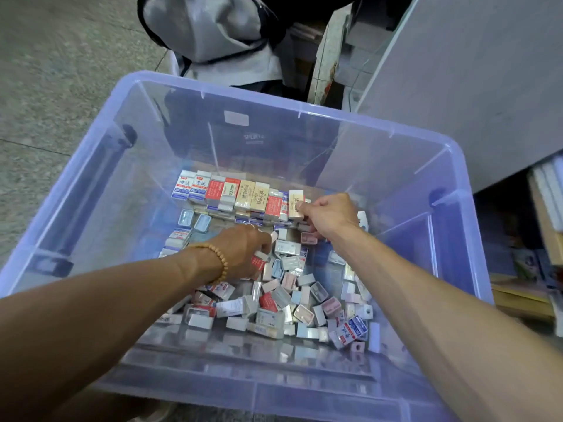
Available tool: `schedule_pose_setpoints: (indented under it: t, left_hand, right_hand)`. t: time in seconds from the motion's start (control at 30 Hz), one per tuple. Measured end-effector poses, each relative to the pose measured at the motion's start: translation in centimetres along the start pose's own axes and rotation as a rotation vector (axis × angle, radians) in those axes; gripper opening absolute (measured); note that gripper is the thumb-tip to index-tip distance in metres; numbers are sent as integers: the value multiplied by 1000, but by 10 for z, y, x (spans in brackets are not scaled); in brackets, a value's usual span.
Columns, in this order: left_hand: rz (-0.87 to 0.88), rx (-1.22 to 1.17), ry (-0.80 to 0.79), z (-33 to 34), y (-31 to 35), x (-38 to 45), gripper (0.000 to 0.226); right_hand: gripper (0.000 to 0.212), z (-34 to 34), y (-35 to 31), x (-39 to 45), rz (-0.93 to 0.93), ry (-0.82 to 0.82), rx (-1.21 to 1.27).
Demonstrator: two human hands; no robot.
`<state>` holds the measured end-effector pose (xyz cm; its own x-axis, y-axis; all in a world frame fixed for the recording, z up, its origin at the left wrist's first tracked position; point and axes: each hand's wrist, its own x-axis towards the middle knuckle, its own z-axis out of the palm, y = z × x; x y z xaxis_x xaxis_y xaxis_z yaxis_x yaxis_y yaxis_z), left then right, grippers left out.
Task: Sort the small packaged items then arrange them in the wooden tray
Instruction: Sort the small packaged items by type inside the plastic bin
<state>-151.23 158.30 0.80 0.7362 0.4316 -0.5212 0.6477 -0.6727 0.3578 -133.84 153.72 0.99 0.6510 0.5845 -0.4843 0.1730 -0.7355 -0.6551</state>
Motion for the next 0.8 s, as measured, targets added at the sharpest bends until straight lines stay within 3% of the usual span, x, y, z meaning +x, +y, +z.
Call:
schedule_pose_setpoints:
  t: [0.13,0.53,0.8]
  left_hand:
    - [-34,-112,-19,1,-5,1,33]
    - [-133,-546,63,-21,-15,-1,22]
    - [-158,-765,69,-31,-10,-6,16]
  right_hand:
    - [29,11,-1,2,-26,45,60]
    - [29,13,1,3,-71,-24,128]
    - [25,14,2,2,-128,3,35]
